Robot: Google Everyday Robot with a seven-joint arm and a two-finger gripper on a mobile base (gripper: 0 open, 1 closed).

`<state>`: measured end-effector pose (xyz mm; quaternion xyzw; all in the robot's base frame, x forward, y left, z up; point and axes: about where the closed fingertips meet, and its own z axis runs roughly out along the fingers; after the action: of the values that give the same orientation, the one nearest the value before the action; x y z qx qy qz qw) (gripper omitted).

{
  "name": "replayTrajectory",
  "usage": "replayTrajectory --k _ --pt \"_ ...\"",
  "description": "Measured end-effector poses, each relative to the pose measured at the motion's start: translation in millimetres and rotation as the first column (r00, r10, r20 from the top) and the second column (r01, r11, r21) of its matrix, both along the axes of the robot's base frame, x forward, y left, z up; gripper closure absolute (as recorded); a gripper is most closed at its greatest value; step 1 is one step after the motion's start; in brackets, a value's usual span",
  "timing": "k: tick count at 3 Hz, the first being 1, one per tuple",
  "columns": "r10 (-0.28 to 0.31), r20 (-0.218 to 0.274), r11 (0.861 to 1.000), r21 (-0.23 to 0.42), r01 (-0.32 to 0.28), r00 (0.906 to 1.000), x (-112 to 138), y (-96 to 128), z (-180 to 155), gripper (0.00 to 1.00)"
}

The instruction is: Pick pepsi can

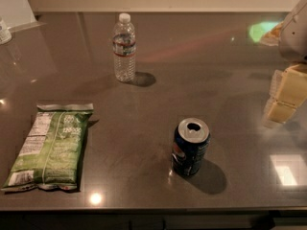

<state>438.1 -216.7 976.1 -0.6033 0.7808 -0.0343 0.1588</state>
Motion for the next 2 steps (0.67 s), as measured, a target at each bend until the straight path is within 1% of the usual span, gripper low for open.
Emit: replayTrajectory --k 1,2 --pt "0.004 0.001 1.000 0.006 -0.004 1.0000 -0.2 1.1 -0.2 0.00" --pt "0.055 -0.020 0.996 0.066 -0.054 0.9983 -4.0 11.2 -9.6 0.00"
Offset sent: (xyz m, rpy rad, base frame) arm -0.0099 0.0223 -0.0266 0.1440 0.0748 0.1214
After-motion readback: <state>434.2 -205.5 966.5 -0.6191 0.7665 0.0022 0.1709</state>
